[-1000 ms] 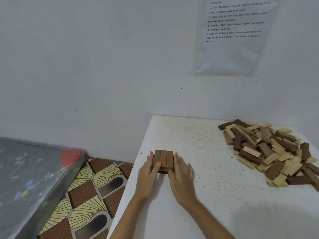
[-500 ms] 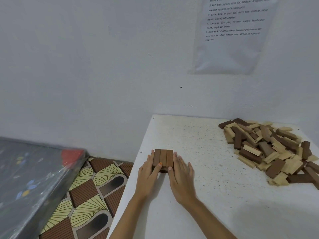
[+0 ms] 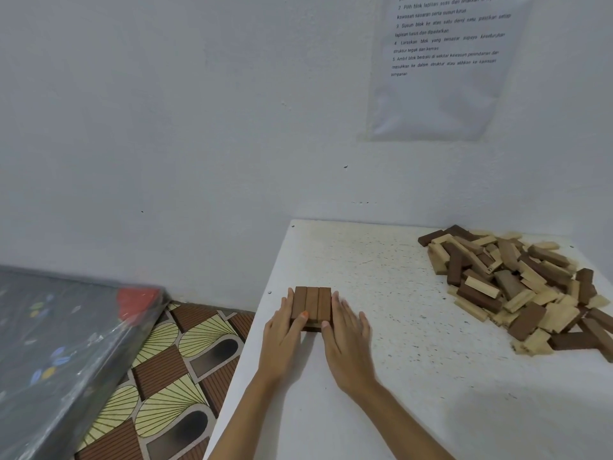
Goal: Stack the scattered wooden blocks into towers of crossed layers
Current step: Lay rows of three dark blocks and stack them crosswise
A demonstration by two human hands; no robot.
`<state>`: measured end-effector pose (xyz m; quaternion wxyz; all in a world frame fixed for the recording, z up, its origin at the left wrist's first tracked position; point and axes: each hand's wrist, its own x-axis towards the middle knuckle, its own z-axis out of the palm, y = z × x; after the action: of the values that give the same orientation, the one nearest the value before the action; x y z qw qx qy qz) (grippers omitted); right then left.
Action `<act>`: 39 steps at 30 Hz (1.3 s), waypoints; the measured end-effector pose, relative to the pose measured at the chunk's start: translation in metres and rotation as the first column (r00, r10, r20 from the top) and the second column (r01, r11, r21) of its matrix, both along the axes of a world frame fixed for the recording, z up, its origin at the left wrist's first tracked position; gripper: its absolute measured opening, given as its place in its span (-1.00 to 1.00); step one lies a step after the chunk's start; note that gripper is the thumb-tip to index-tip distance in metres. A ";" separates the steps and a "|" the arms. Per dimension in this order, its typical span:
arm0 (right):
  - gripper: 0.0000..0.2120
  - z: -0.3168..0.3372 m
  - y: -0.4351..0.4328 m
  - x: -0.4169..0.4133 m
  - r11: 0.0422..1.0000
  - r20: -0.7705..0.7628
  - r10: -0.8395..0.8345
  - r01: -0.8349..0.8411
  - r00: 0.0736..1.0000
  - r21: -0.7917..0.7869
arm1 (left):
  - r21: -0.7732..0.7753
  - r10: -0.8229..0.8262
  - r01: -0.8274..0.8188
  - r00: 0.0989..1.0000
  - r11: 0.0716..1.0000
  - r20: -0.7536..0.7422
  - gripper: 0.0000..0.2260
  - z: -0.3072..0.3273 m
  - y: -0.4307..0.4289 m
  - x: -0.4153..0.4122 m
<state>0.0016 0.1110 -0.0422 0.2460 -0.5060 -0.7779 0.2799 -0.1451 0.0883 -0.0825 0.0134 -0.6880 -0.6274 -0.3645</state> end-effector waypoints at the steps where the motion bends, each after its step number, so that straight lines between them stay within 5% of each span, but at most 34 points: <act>1: -0.26 0.001 0.000 0.000 1.000 -0.027 -0.007 0.007 1.000 -0.009 | -0.015 0.034 -0.034 0.999 0.999 0.011 -0.68 0.004 0.001 0.000; 5: -0.53 0.015 -0.002 0.002 0.984 -0.297 -0.103 0.054 0.949 -0.168 | -0.162 0.135 -0.090 0.946 0.983 0.295 -0.58 0.028 -0.006 0.005; 10: -0.56 0.028 0.001 0.023 0.902 -0.641 -0.281 -0.032 0.715 -0.431 | -0.137 0.174 -0.107 0.600 0.985 0.781 -0.48 0.076 -0.012 0.036; 22: -0.74 0.070 0.016 0.153 0.918 -0.725 -0.395 0.276 0.564 -0.286 | -0.068 -0.070 0.184 0.651 0.981 0.756 -0.70 0.114 0.018 0.160; 31: -0.70 0.050 0.028 0.284 0.804 -0.659 -0.553 0.533 0.510 -0.263 | -0.187 -0.154 0.354 0.743 0.916 0.652 -0.77 0.090 0.045 0.255; 35: -0.60 0.033 0.038 0.323 0.818 -0.483 -0.513 0.575 0.710 -0.024 | -0.203 -0.229 0.401 0.794 0.893 0.563 -0.79 0.082 0.062 0.285; 39: -0.66 0.020 0.048 0.347 0.809 -0.008 -0.536 0.516 0.844 0.283 | -0.150 -0.242 0.335 0.867 0.930 0.435 -0.81 0.075 0.086 0.304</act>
<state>0.3488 0.1591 -0.0223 0.3530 -0.6721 -0.6469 0.0721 0.1587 0.1741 -0.0072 -0.2496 -0.6798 -0.5422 -0.4262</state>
